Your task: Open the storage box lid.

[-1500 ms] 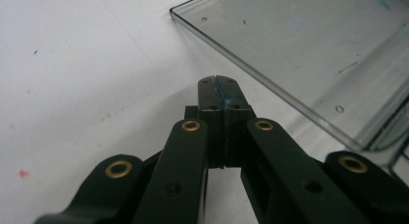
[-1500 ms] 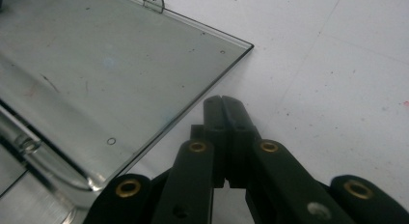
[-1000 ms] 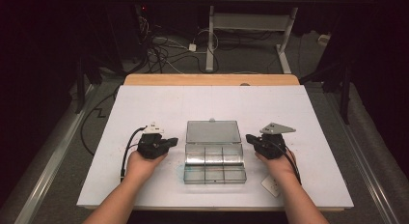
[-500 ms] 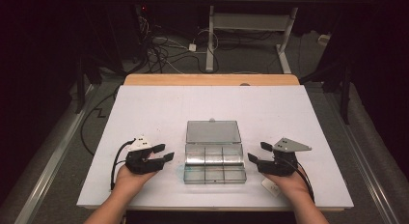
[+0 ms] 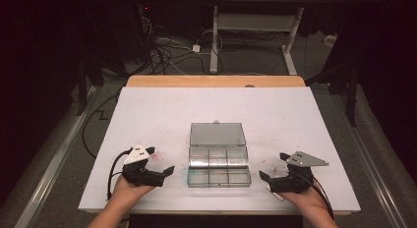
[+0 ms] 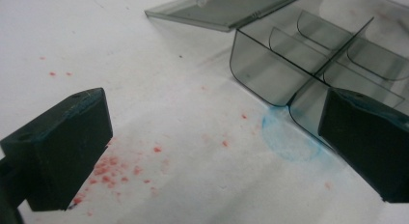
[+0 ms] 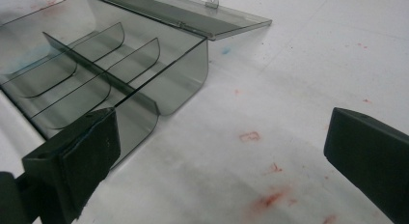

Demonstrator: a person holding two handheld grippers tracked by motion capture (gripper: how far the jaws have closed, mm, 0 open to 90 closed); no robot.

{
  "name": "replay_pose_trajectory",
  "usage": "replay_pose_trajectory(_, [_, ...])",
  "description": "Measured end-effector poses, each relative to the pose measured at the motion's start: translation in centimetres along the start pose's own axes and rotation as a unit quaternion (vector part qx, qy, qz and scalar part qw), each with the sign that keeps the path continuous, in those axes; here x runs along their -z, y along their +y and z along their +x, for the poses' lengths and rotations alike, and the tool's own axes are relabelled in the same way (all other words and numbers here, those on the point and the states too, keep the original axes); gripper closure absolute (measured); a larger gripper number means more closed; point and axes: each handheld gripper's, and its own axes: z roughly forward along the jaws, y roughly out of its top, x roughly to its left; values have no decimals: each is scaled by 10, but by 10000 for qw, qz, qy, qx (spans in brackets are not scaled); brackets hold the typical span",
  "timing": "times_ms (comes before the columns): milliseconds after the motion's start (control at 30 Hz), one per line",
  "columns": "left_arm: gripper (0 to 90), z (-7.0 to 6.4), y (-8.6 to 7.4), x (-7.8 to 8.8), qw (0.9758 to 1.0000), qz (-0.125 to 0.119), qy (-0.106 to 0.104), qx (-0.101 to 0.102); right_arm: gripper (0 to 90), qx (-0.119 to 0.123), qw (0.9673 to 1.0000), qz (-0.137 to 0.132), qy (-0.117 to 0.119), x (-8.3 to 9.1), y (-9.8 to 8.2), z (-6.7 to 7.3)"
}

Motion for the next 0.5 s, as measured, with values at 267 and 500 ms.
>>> replay_pose_trajectory(267, [0,8,-3,4,9999,-141,74,17,3,52,9998,85,-184,15,-12,-2])
replay_pose_trajectory(500, [0,9,-7,-2,9998,180,2,-87,3,-103,9997,165,-123,19,-29,-4])
